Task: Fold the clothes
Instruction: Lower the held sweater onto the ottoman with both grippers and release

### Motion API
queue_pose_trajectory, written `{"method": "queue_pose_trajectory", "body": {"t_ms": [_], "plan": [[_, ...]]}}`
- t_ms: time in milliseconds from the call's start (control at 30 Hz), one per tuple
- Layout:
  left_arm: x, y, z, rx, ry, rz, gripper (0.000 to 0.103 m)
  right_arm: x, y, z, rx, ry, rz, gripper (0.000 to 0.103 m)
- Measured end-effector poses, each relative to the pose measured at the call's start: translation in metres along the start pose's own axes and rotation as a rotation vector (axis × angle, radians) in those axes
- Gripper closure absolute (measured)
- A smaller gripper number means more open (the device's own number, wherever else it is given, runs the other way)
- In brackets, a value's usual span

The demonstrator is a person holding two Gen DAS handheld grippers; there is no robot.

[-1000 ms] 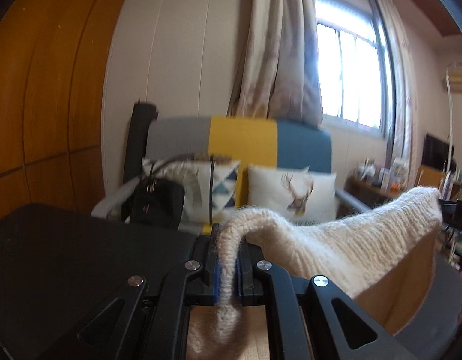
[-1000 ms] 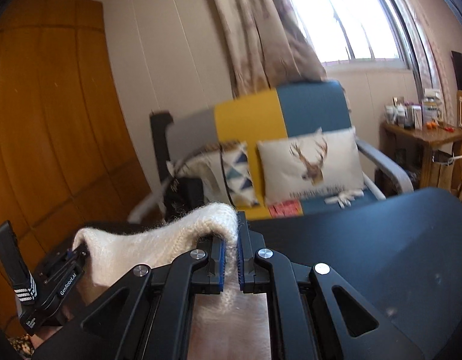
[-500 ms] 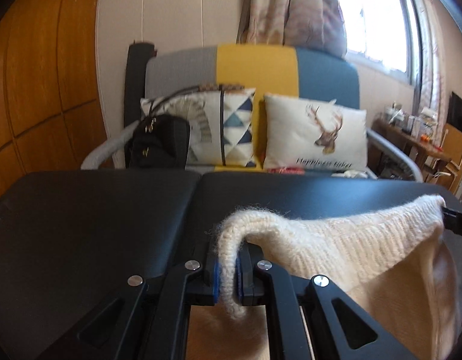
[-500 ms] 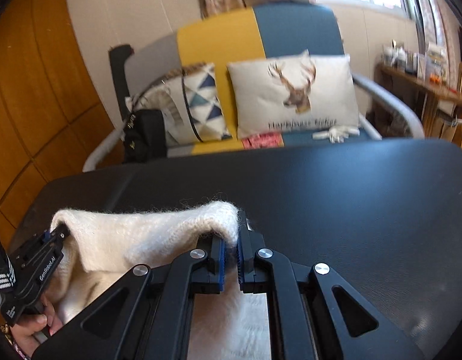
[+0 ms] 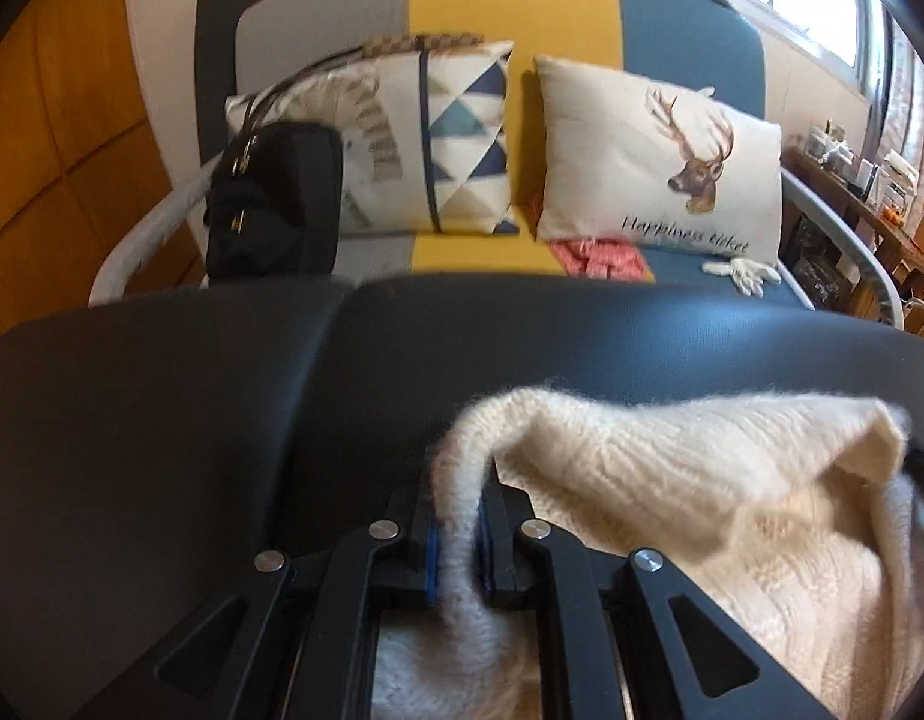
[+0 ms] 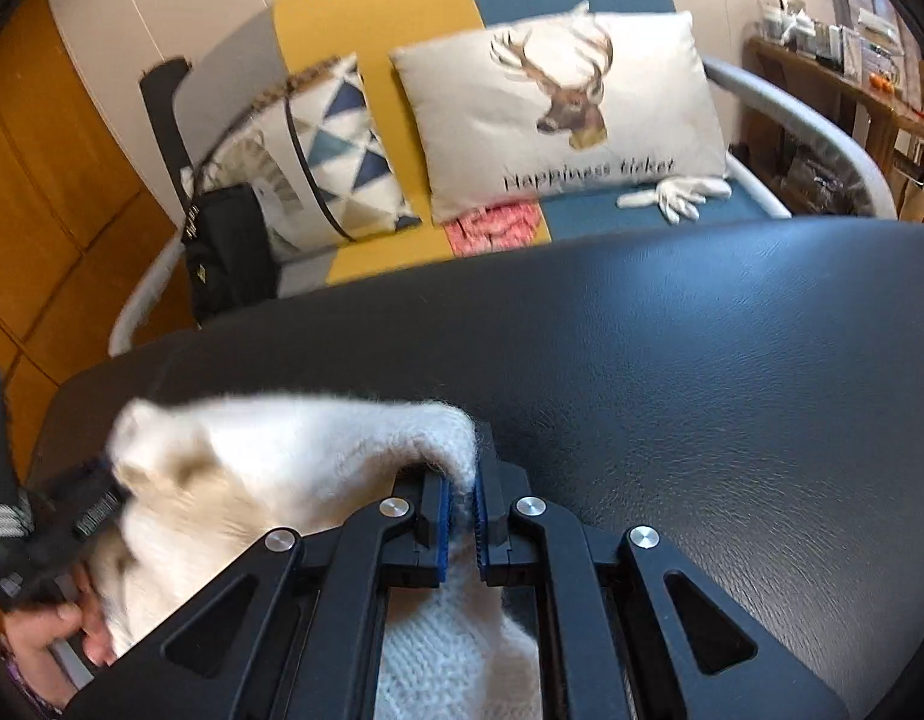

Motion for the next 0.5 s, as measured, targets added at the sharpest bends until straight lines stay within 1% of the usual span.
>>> {"method": "queue_pose_trajectory", "body": {"t_ms": [100,167,267,433,500], "plan": [[0.008,-0.006,0.012,0.01,0.001,0.041,0.093,0.004,-0.006,0.011,-0.012,0.002,0.003,0.096],[0.01,-0.009,0.017,0.008,0.021,0.047,0.094,0.007,-0.01,0.018,-0.02,0.003,0.005,0.096],[0.002,-0.014,0.023,0.003,0.071,0.001,0.094,0.011,-0.016,0.029,-0.032,0.004,0.008,0.096],[-0.003,-0.015,0.024,0.004,0.111,-0.042,0.093,-0.003,-0.025,0.043,-0.029,0.079,-0.107,0.095],[-0.004,-0.015,0.025,0.004,0.118,-0.053,0.093,-0.008,-0.027,0.047,-0.032,0.106,-0.162,0.09]]}}
Point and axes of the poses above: each gripper's, at about its wrist camera, not at the fingertips, and z roughly the way its jaws point, x to its right, y to its underside, the point moved 2 cm from there along z, roughly the way its jaws point, and after that the axes turned 5 degrees about x, right-handed, at the moved point
